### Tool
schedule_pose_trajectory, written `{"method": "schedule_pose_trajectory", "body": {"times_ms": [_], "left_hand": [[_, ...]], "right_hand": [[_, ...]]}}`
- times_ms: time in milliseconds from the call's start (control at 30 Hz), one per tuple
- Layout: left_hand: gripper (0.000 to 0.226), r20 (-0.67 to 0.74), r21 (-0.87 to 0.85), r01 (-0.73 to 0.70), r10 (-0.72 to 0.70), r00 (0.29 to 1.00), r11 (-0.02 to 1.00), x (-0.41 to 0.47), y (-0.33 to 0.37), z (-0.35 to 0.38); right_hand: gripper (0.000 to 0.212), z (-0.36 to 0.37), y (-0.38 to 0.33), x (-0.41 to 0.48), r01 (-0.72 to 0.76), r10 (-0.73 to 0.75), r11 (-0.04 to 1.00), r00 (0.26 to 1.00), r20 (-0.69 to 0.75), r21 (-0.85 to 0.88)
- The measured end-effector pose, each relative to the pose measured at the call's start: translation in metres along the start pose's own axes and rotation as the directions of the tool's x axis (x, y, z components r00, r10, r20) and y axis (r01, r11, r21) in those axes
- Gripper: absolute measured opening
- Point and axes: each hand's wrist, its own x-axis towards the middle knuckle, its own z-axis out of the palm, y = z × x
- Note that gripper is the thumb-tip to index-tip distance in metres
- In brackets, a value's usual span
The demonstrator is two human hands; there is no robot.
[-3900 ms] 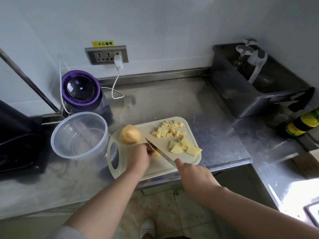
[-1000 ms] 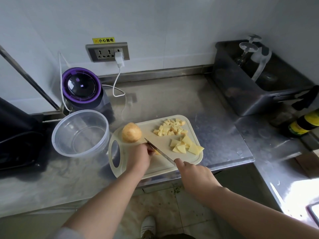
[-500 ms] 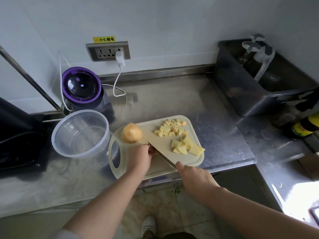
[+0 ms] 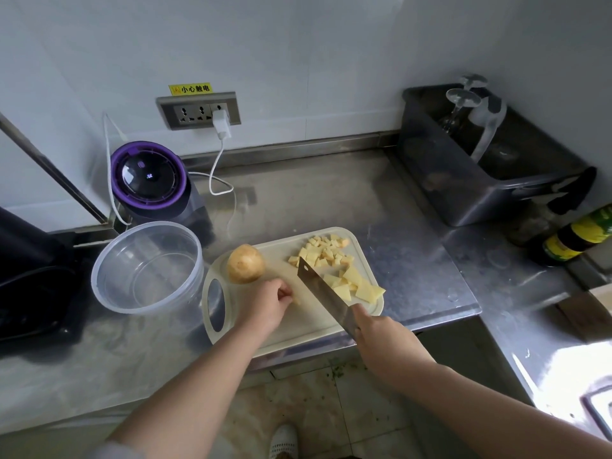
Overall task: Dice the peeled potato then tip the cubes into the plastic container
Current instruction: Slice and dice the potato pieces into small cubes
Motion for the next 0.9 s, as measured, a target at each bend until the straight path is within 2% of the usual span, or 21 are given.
{"method": "schedule_pose_trajectory", "body": {"times_ms": [67,233,433,633,800,900], "left_hand": [[0.006,0.029,0.017,0.046,-0.047,0.998,0.999,0.002,0.002,-0.005],[0.022,0.029,0.126,0.079,-0.083,0.996,0.989,0.005,0.011,-0.009],[0.018,0.027,0.043,0.074,-0.076,0.997,0.996,0.003,0.007,-0.005],[0.014,-0.035,0.052,0.048,-0.046,0.998,0.998,-0.002,0.005,0.001],[0.021,-0.019,0.069,0.085,-0.084,0.996,0.994,-0.003,0.007,0.005],[0.024,0.003,0.022,0.146,-0.146,0.989,0.989,-0.003,0.011,0.006]], "right_hand": [[0.033,-0.001,-0.001,-0.001,0.001,-0.001,1.0,1.0,0.0,-0.006],[0.034,-0.001,0.001,0.002,-0.006,0.006,1.0,1.0,-0.021,-0.013],[0.031,0.003,0.005,0.003,0.009,-0.011,0.998,1.0,-0.026,-0.067],[0.037,0.003,0.007,0.003,0.027,-0.03,0.996,0.999,-0.024,-0.088],[0.034,0.006,0.003,0.0,0.034,-0.035,0.998,0.999,-0.024,-0.05],[0.037,0.009,-0.001,0.001,0.029,-0.03,0.999,0.999,-0.012,-0.045]]}}
